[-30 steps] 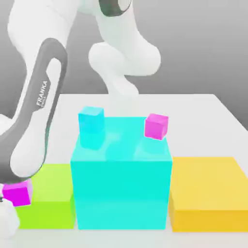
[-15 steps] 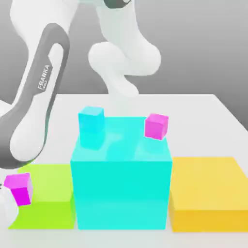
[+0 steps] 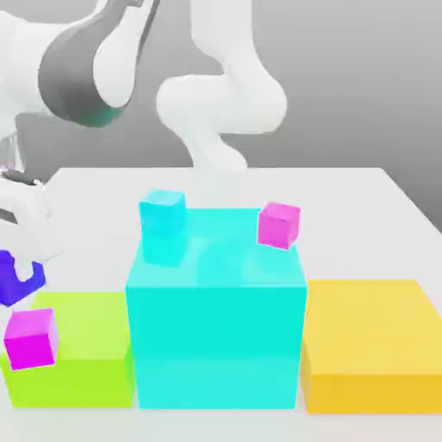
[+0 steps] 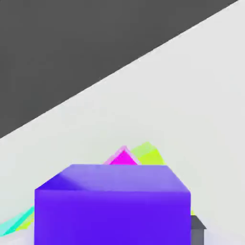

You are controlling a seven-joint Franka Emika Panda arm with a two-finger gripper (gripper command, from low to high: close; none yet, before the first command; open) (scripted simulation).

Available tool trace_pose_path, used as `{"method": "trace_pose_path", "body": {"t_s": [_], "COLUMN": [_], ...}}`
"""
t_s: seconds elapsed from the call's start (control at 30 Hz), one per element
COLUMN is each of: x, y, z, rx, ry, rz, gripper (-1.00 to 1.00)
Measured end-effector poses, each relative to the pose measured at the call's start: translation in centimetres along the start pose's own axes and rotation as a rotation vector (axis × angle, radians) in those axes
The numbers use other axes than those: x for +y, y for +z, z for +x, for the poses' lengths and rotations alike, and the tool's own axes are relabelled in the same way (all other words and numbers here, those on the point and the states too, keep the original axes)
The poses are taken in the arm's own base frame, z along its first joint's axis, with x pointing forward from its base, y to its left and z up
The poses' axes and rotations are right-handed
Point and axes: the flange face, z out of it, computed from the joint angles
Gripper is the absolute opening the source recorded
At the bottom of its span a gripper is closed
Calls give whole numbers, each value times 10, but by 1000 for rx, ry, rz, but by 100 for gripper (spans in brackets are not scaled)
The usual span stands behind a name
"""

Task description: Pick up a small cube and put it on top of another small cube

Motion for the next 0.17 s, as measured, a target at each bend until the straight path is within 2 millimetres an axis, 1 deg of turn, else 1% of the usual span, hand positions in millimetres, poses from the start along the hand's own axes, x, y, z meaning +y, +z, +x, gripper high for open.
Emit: {"method": "trace_pose_path", "body": {"t_s": [0.03,0.07,0.17], "x": [-1,-3,-3], "y": [15,26,26], "z": [-3,-5,-5], "rx": [1,1,1], "ry": [-4,-9,-9], "rz": [0,-1,-1], "gripper": [-100,100,100]}}
